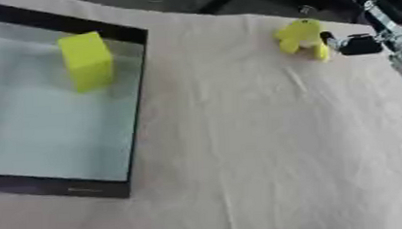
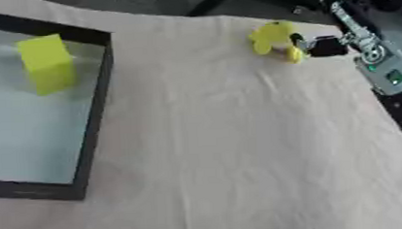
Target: Pick up objects on the table and place them in the box.
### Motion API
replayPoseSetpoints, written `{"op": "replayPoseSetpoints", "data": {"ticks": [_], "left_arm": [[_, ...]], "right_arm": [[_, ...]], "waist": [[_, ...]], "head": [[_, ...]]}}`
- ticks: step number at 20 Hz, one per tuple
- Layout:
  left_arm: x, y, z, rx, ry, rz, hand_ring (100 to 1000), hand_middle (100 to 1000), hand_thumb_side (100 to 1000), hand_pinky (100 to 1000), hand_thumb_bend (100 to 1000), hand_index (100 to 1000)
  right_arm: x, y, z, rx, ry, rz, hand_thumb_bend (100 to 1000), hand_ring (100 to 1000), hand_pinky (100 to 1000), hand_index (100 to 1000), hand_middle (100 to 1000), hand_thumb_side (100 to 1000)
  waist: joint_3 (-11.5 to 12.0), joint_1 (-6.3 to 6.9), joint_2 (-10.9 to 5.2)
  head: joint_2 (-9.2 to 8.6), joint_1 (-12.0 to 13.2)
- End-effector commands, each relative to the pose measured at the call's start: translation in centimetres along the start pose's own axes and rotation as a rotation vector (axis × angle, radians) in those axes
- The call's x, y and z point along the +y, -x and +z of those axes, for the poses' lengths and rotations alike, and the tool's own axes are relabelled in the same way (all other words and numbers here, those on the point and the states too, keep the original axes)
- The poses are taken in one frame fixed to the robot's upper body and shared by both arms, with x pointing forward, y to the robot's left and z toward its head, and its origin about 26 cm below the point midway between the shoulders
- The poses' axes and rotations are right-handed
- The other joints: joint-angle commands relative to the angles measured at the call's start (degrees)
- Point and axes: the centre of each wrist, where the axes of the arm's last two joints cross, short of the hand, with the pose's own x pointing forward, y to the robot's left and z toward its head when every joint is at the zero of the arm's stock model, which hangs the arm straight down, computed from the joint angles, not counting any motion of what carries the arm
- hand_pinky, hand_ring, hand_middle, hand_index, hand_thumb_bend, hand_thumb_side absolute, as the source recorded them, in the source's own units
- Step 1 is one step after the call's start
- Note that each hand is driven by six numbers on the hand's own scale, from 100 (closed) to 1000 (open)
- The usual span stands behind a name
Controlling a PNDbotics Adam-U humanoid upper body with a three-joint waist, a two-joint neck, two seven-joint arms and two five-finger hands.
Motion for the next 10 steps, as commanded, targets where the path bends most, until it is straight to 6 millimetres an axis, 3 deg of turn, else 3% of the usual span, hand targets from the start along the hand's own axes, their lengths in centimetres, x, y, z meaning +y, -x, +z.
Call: {"op": "replayPoseSetpoints", "data": {"ticks": [1, 10], "left_arm": [[0.6, -0.4, -0.4, -0.027, -0.003, -0.015, 531, 726, 623, 718, 102, 713], [1.4, 0.5, 0.6, -0.014, -0.023, -0.032, 530, 727, 623, 720, 100, 713]], "right_arm": [[-2.5, -0.3, -0.2, -0.012, 0.012, 0.060, 328, 1000, 987, 938, 1000, 100], [-3.0, 1.1, 0.9, 0.014, 0.050, 0.029, 312, 1000, 993, 942, 1000, 100]], "waist": [[0.5, 0.32, -0.97], [3.2, 0.03, -0.79]], "head": [[-0.86, -0.3], [-1.79, -1.6]]}}
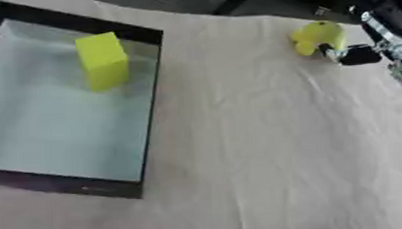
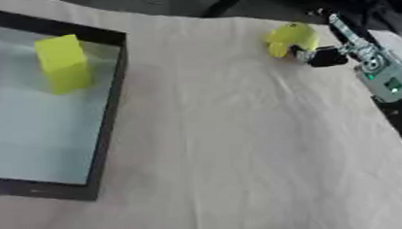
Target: Pick up objects on the table and place them in the box.
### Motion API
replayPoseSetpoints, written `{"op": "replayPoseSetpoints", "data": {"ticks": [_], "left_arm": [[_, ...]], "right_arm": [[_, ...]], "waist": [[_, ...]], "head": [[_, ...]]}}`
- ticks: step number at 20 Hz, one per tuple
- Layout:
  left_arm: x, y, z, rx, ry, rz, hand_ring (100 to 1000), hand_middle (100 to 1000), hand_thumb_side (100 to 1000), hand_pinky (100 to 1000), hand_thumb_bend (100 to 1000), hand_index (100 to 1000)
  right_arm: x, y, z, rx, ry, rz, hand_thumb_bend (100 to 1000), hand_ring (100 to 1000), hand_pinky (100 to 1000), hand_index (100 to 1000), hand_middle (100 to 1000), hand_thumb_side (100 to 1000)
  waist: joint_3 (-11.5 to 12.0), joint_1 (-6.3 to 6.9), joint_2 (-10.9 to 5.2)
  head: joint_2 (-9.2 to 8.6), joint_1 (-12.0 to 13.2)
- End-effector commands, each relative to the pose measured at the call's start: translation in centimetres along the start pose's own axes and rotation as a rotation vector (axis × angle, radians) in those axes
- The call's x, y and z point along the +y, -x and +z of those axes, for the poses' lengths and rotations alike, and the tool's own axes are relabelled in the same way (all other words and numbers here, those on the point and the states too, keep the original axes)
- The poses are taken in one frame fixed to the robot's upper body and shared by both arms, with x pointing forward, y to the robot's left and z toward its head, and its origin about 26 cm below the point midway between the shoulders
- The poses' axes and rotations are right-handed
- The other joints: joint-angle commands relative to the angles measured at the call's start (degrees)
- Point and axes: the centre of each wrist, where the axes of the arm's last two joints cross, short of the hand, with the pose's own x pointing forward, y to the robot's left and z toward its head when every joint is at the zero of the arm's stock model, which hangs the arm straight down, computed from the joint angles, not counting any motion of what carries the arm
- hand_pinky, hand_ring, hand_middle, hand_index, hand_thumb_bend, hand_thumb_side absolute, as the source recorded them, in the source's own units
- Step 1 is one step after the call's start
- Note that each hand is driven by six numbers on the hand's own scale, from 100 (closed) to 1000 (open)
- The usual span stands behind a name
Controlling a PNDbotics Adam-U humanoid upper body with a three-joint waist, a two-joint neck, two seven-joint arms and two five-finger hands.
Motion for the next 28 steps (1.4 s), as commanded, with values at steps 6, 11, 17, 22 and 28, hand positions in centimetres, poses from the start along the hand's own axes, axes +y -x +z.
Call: {"op": "replayPoseSetpoints", "data": {"ticks": [6, 11, 17, 22, 28], "left_arm": [[1.0, 0.4, 0.5, -0.006, -0.016, -0.022, 529, 727, 628, 721, 100, 713], [1.0, 0.6, 0.7, -0.001, -0.017, -0.019, 528, 727, 635, 722, 100, 712], [1.0, 0.7, 0.9, 0.004, -0.020, -0.015, 528, 727, 640, 723, 100, 712], [0.9, 0.8, 1.0, 0.009, -0.020, -0.012, 527, 727, 645, 724, 100, 712], [0.9, 0.9, 1.1, 0.015, -0.018, -0.009, 527, 727, 649, 726, 100, 713]], "right_arm": [[-2.6, 0.4, 0.4, 0.021, 0.069, 0.033, 255, 1000, 979, 930, 1000, 100], [-2.0, 1.0, 0.7, 0.072, 0.065, 0.068, 239, 1000, 965, 918, 1000, 100], [-1.2, 1.4, 1.0, 0.099, 0.035, 0.083, 180, 998, 943, 895, 1000, 100], [-1.1, 1.3, 0.9, 0.088, 0.018, 0.066, 106, 944, 921, 847, 950, 100], [-1.0, 0.4, 0.5, 0.035, 0.069, 0.059, 100, 901, 900, 761, 843, 100]], "waist": [[1.1, 0.02, -0.54], [1.2, -0.26, -0.01], [1.2, -0.52, 0.55], [1.1, -0.59, 0.82], [1.1, -0.65, 0.90]], "head": [[-1.81, -1.3], [-1.96, -1.3], [-2.02, -1.2], [-1.96, -1.1], [-1.95, -1.1]]}}
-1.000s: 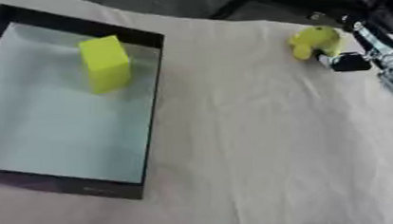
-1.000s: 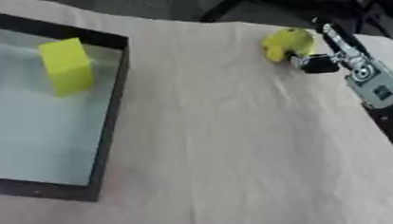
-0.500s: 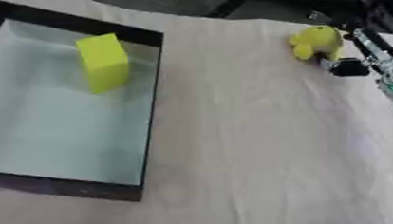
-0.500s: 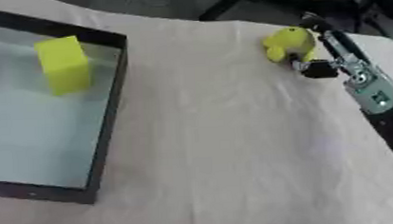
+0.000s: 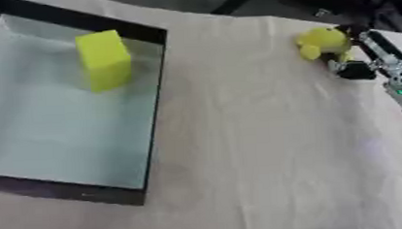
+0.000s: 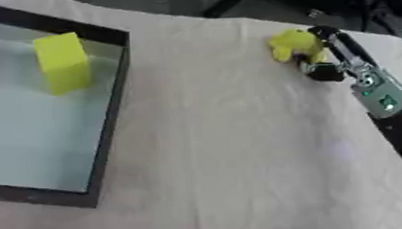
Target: Pick up objects on the table and place them in the box.
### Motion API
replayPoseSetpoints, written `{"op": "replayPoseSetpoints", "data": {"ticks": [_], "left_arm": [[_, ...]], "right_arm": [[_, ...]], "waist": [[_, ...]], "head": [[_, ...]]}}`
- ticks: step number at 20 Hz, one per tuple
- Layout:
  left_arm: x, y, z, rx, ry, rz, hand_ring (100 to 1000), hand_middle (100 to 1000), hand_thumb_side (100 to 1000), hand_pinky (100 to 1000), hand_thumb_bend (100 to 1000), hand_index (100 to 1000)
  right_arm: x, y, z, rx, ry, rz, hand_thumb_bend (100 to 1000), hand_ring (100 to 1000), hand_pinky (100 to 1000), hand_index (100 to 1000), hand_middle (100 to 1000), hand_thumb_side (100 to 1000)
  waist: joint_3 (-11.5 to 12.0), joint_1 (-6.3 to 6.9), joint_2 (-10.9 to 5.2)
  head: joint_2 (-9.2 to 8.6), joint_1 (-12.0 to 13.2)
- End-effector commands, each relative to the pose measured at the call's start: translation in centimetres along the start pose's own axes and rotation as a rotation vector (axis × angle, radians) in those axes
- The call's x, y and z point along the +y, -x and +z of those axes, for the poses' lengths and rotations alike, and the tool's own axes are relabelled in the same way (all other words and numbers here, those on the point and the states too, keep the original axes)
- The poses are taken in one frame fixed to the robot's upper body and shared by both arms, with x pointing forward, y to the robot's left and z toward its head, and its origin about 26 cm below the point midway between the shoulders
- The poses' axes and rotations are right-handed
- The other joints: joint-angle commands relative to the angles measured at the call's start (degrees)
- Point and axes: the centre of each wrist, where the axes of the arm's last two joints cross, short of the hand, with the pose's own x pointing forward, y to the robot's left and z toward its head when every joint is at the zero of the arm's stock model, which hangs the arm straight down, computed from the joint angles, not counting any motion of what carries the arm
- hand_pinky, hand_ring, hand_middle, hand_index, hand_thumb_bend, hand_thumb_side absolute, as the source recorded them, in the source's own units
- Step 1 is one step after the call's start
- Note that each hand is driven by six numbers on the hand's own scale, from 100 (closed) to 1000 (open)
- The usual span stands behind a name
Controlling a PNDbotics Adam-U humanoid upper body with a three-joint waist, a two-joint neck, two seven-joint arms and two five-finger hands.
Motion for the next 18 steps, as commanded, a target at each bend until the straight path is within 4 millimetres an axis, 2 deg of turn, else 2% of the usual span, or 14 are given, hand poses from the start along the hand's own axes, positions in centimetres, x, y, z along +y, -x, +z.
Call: {"op": "replayPoseSetpoints", "data": {"ticks": [1, 6, 12, 14, 18], "left_arm": [[0.6, -0.3, -0.3, -0.011, -0.002, -0.013, 527, 727, 650, 726, 100, 713], [0.6, -0.5, -0.4, -0.013, -0.002, -0.011, 527, 728, 651, 727, 100, 713], [0.6, -1.0, -0.8, -0.017, 0.000, -0.015, 527, 728, 655, 728, 100, 713], [0.8, -1.1, -0.8, -0.014, -0.001, -0.022, 527, 728, 654, 728, 100, 713], [1.4, -1.4, -0.7, 0.004, -0.008, -0.040, 527, 727, 656, 728, 100, 712]], "right_arm": [[-1.3, -1.1, -0.5, -0.048, 0.054, 0.017, 100, 894, 896, 748, 829, 100], [-1.2, -2.2, -0.8, -0.088, 0.187, 0.013, 100, 822, 858, 644, 719, 100], [-1.2, -4.6, -1.1, -0.176, 0.303, -0.040, 100, 791, 839, 597, 664, 100], [-1.2, -5.6, -1.2, -0.213, 0.307, -0.062, 100, 789, 836, 593, 656, 100], [-1.8, -8.8, -1.8, -0.324, 0.270, -0.104, 100, 787, 835, 591, 649, 100]], "waist": [[-0.1, 0.33, -1.12], [-0.3, 0.18, -1.43], [-1.3, 0.31, -2.70], [-2.0, 0.57, -3.66], [-4.9, 1.73, -6.28]], "head": [[-0.66, -0.1], [-0.25, 0.0], [1.25, 0.3], [2.11, 0.7], [5.12, 2.5]]}}
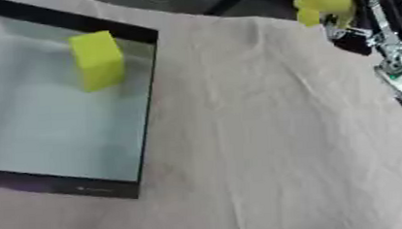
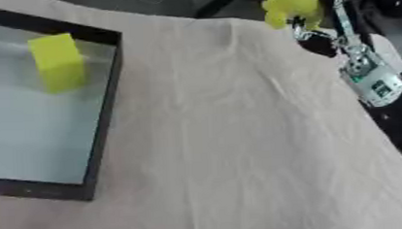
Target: Pick up objects on the table and place them in the box.
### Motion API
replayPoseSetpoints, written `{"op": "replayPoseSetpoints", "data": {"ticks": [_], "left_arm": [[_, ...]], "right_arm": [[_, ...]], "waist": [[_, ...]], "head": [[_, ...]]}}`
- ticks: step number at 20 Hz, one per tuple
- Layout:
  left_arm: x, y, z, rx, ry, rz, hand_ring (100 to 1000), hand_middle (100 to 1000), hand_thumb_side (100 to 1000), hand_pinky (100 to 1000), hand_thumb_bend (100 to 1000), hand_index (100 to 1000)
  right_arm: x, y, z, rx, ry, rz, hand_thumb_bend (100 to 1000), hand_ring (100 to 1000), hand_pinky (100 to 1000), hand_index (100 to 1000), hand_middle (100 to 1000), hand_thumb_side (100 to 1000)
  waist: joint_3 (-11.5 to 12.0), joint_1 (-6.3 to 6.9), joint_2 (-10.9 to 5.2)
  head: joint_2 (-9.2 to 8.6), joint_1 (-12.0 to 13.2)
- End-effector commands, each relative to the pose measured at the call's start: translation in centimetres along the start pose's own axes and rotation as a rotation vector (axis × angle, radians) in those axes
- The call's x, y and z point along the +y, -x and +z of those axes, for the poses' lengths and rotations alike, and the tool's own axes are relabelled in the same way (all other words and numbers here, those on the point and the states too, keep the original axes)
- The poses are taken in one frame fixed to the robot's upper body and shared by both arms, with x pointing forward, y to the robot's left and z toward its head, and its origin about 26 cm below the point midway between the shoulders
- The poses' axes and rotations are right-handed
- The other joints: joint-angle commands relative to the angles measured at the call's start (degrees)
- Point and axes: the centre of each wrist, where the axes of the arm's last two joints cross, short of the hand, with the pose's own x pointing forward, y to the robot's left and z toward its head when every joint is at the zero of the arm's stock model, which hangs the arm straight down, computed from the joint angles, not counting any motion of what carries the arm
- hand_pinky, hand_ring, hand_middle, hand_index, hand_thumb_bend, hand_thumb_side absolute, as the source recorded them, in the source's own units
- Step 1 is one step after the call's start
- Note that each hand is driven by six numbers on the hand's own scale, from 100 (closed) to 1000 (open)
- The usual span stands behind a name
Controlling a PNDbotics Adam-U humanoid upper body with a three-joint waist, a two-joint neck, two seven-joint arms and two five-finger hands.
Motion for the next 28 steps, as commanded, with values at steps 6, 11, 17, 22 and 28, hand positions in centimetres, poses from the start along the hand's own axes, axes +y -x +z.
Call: {"op": "replayPoseSetpoints", "data": {"ticks": [6, 11, 17, 22, 28], "left_arm": [[1.9, -1.5, -0.3, 0.010, -0.008, -0.057, 530, 728, 648, 729, 100, 712], [1.7, -2.4, -0.8, 0.017, 0.010, -0.065, 532, 728, 642, 731, 108, 711], [2.2, -2.7, -0.6, 0.059, 0.016, -0.092, 532, 728, 642, 732, 114, 709], [2.1, -3.1, -1.0, 0.063, 0.024, -0.100, 533, 728, 642, 733, 117, 709], [1.2, -2.9, -1.6, 0.078, 0.059, -0.082, 531, 726, 646, 733, 115, 706]], "right_arm": [[-1.2, -10.0, -4.6, -0.300, -0.129, -0.132, 100, 771, 824, 583, 626, 100], [2.6, -16.1, -4.4, -0.424, -0.299, -0.288, 100, 760, 824, 591, 650, 100], [7.0, -19.6, -4.5, -0.446, -0.440, -0.455, 100, 759, 828, 594, 663, 100], [9.8, -22.0, -4.2, -0.487, -0.529, -0.529, 100, 757, 827, 595, 667, 100], [11.6, -24.3, -3.9, -0.548, -0.577, -0.529, 100, 752, 833, 597, 671, 100]], "waist": [[-6.2, 3.49, -7.09], [-8.4, 4.05, -10.81], [-10.2, 4.10, -14.48], [-9.9, 3.56, -15.92], [-5.9, 2.75, -16.08]], "head": [[5.86, 5.1], [8.82, 5.5], [12.34, 6.0], [13.31, 5.8], [12.90, 3.3]]}}
